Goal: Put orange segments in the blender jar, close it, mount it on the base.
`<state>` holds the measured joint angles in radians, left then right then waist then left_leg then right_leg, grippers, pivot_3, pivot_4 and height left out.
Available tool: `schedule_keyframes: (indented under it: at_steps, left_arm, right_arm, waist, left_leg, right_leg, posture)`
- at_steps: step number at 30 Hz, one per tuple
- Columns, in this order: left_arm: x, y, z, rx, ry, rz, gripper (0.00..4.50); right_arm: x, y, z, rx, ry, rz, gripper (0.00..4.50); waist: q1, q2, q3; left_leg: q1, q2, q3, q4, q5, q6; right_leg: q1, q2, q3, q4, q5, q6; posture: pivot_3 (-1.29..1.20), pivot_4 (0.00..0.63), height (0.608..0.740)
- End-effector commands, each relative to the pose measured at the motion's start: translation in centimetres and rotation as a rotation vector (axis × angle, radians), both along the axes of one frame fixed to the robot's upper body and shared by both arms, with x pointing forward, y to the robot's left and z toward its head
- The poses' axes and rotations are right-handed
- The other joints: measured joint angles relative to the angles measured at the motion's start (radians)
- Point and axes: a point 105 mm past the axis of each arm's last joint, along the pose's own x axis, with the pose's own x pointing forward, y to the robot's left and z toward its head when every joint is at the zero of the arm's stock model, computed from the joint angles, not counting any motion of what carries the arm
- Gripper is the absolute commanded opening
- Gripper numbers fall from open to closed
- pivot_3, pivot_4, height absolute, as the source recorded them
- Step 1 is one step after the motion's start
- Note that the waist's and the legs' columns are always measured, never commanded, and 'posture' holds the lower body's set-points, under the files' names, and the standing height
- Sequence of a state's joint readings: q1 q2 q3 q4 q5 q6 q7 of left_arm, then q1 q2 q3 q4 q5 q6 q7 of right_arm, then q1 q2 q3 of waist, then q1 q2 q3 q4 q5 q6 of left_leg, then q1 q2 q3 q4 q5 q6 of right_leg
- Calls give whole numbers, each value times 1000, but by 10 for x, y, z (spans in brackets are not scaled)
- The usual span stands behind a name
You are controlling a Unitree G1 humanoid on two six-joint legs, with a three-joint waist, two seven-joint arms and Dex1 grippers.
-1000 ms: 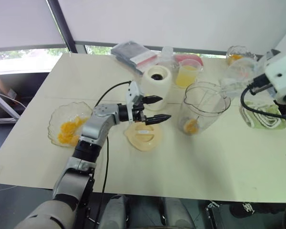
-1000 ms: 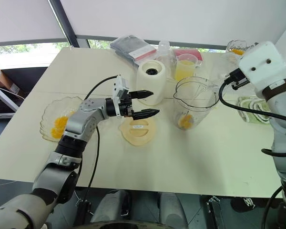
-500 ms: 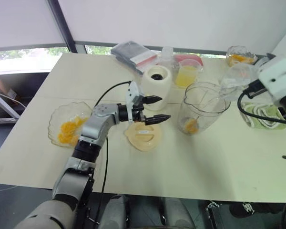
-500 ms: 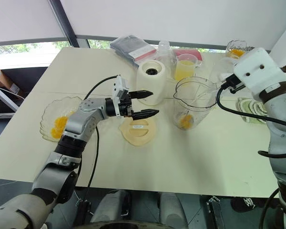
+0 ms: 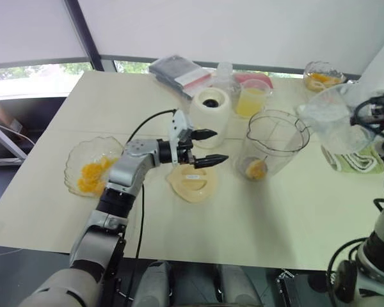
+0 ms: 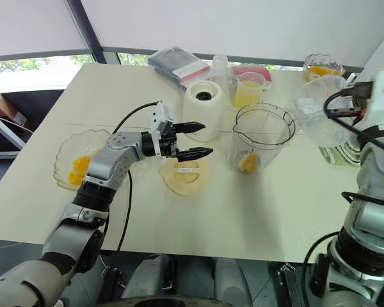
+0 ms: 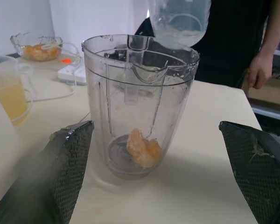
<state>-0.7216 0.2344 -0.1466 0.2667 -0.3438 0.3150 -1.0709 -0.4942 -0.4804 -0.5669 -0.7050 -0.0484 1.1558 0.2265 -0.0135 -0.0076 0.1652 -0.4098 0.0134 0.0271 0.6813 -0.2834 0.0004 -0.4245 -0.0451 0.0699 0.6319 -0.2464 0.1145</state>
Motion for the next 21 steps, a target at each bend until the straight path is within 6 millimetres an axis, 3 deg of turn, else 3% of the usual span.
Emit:
schedule_keyframes:
  at_steps: [1, 8, 16, 21]
  left_arm:
    - [-2, -3, 12, -1, -50, -22, 4500]
    - [-3, -3, 12, 6, -47, -27, 4500]
    - [-3, 1, 10, 21, -46, -17, 4500]
    - [-5, 5, 10, 34, -49, -13, 4500]
  right_arm:
    - [-17, -11, 12, 145, -120, -64, 53]
    - [-33, -45, -16, 304, -217, -185, 53]
    - [-51, -88, -89, 480, -250, -383, 53]
    - [-51, -97, -126, 535, -260, -409, 53]
  waist:
    - [0, 0, 0]
    - [1, 0, 0]
    - [-5, 1, -1]
    - [-9, 2, -1]
  left_leg:
    - [0, 0, 0, 0, 0, 0]
    - [0, -1, 0, -1, 0, 0]
    - [1, -1, 0, -1, 0, 0]
    - [1, 0, 0, -1, 0, 0]
  right_leg:
    - [0, 0, 0, 0, 0, 0]
    - [0, -1, -1, 0, 0, 0]
    - [0, 0, 0, 1, 0, 1]
    - [0, 0, 0, 1, 0, 1]
  posture:
    - [0, 150, 740]
    - [0, 150, 740]
    - [0, 150, 740]
    - [0, 150, 740]
